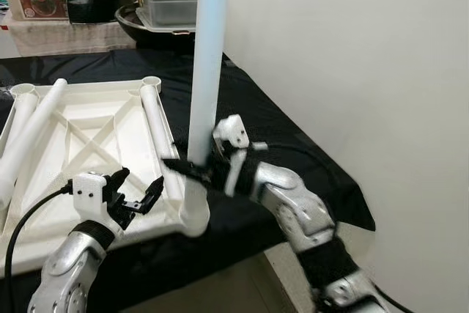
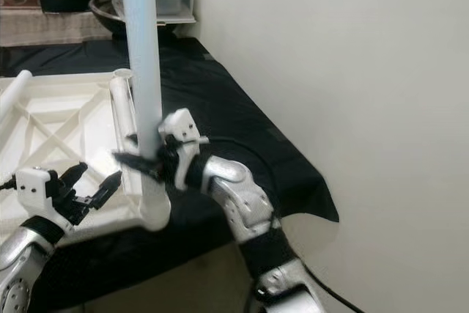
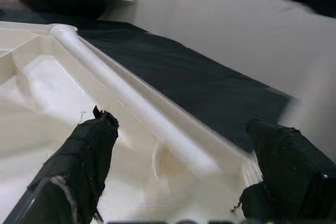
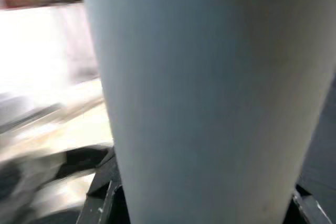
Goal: Building children table
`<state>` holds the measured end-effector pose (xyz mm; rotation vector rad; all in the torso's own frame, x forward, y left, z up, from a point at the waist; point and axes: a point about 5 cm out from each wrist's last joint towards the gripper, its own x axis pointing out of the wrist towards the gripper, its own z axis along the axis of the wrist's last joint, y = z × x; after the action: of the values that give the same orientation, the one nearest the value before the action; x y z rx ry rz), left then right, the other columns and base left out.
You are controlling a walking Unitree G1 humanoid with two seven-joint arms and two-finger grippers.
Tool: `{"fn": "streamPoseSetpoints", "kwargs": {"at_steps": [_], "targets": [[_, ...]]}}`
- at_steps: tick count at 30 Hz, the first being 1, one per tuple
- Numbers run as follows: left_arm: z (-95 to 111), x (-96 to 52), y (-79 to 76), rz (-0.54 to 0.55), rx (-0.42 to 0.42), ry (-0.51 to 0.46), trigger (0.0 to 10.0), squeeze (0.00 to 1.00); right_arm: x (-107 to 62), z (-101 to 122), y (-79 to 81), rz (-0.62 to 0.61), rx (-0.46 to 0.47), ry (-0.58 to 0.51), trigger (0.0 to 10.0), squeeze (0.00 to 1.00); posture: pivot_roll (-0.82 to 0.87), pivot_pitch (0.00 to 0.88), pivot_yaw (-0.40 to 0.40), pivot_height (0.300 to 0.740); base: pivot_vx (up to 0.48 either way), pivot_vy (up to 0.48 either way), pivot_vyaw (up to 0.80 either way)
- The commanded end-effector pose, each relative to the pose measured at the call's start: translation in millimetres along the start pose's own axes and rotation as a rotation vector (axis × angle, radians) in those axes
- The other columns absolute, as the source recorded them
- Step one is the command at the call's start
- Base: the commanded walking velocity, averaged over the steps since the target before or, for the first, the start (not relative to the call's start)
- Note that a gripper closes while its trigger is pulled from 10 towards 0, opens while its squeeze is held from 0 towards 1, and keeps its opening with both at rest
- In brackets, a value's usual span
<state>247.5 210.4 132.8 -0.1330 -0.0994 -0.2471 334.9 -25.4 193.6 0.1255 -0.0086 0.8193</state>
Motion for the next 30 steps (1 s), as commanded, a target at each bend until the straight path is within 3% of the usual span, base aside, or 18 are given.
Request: {"fn": "streamPoseSetpoints", "kwargs": {"at_steps": [1,3,9,10,11,12,13,14,17,18,19,22,24,25,29,30], "targets": [[-3.6,-3.2,-0.3,0.005,-0.014,0.011,10.0,0.00,-15.7,-14.7,-40.8,-0.374,0.083,0.073,0.0,0.00,0.17,0.000,-0.147,0.740,0.000,0.000,0.00],[-3.3,-3.7,-0.6,0.006,-0.014,0.011,10.0,0.00,-24.1,-15.6,-49.5,-0.508,0.037,0.089,0.0,0.00,0.17,0.000,-0.145,0.740,0.000,0.000,0.00],[-3.1,-3.9,-0.7,0.008,-0.021,0.007,10.0,0.00,-24.7,-15.0,-39.1,-0.482,-0.021,0.092,0.0,0.00,0.16,0.000,-0.141,0.740,0.000,0.000,0.00],[-3.0,-3.8,-0.6,0.008,-0.021,0.007,10.0,0.00,-21.2,-15.8,-32.0,-0.425,-0.023,0.095,10.0,0.00,0.16,0.000,-0.141,0.740,0.000,0.000,0.00],[-2.9,-3.4,-0.4,0.008,-0.020,0.008,10.0,0.00,-18.4,-12.5,-21.9,-0.345,0.008,0.047,10.0,0.00,0.16,0.000,-0.142,0.740,0.000,0.000,0.00],[-2.9,-3.4,-0.4,0.008,-0.020,0.008,10.0,0.00,-18.4,-12.5,-21.9,-0.345,0.008,0.047,10.0,0.00,0.16,0.000,-0.142,0.740,0.000,0.000,0.00],[-2.8,-3.2,-0.2,0.008,-0.019,0.008,10.0,0.00,-16.3,-8.3,-14.0,-0.272,0.036,0.002,10.0,0.91,0.16,0.000,-0.142,0.740,0.000,0.000,0.00],[-2.7,-3.1,0.2,0.009,-0.019,0.008,10.0,0.00,-14.9,-2.2,-6.5,-0.178,0.062,-0.043,10.0,1.00,0.17,0.000,-0.144,0.740,0.000,0.000,0.00],[-2.7,-2.9,0.5,0.011,-0.019,0.007,10.0,0.00,-13.7,2.6,-1.8,-0.117,0.079,-0.070,10.0,1.00,0.16,0.000,-0.143,0.740,0.000,0.000,0.00],[-2.6,-2.8,0.8,0.012,-0.020,0.006,10.0,0.00,-13.5,10.2,4.6,-0.006,0.086,-0.096,10.0,0.75,0.16,0.000,-0.142,0.740,0.000,0.000,0.00],[-2.4,-2.6,1.0,0.012,-0.021,0.005,10.0,0.00,-15.0,16.6,12.7,0.126,0.092,-0.107,10.0,0.00,0.16,0.000,-0.141,0.740,0.000,0.000,0.00],[-2.3,-2.3,1.1,0.011,-0.022,0.005,10.0,0.00,-17.5,20.8,19.4,0.235,0.097,-0.109,10.0,0.00,0.16,0.000,-0.141,0.740,0.000,0.000,0.00],[-2.3,-1.5,1.5,0.009,-0.022,0.004,10.0,0.00,-30.6,26.7,34.6,0.493,0.059,-0.097,10.0,0.00,0.16,0.000,-0.142,0.740,0.000,0.000,0.00],[-2.4,-1.2,1.7,0.008,-0.023,0.004,10.0,0.00,-35.1,25.4,38.7,0.564,0.030,-0.081,10.0,0.00,0.16,0.000,-0.142,0.740,0.000,0.000,0.00],[-2.7,-0.8,1.6,0.008,-0.024,0.005,10.0,0.00,-37.6,14.3,40.7,0.614,-0.013,-0.034,10.0,0.00,0.17,0.000,-0.147,0.740,0.000,0.000,0.00],[-2.8,-0.8,1.6,0.008,-0.024,0.005,10.0,0.00,-36.0,8.6,39.6,0.602,-0.019,-0.016,6.4,0.00,0.17,0.000,-0.147,0.740,0.000,0.000,0.00]]}}
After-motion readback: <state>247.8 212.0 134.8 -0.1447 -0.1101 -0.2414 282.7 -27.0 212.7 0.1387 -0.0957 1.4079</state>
